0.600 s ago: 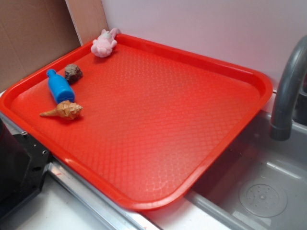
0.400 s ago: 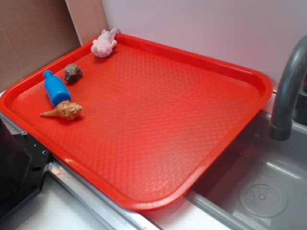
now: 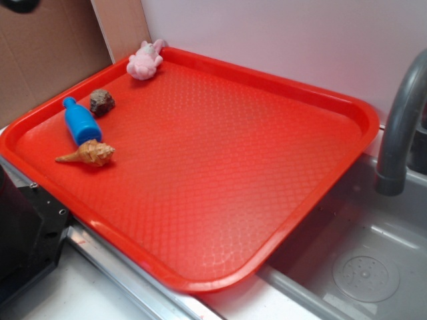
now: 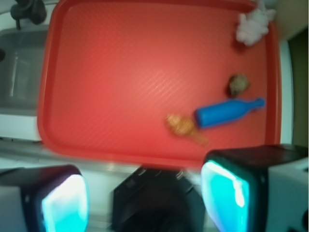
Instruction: Grab the rock.
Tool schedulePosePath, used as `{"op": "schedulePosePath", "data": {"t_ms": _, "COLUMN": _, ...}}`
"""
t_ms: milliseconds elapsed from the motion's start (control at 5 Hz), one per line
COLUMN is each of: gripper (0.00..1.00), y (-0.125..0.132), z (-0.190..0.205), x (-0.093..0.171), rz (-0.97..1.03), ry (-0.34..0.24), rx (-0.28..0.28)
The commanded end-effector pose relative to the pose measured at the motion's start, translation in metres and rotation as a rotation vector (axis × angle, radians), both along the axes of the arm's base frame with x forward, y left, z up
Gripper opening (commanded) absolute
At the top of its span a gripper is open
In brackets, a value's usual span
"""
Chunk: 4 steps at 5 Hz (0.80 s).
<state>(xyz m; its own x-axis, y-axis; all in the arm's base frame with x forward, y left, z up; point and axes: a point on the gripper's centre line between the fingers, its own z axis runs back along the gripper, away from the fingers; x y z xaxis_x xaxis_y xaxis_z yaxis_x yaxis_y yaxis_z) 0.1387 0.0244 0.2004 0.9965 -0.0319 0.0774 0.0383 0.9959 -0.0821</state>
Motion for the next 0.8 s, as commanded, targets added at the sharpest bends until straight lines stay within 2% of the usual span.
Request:
{"op": "schedulePosePath", "data": {"t_ms": 0, "gripper": 1.0, "y": 0.067, "z": -0.0522, "x": 0.0262, "rz": -0.02, "ry": 0.0, "rx": -0.021}}
{"op": "schedulePosePath", "data": {"t_ms": 600, "gripper": 1.0, "y": 0.067, "z": -0.0522, "x": 0.0262, "rz": -0.02, "ry": 0.0, "rx": -0.021}}
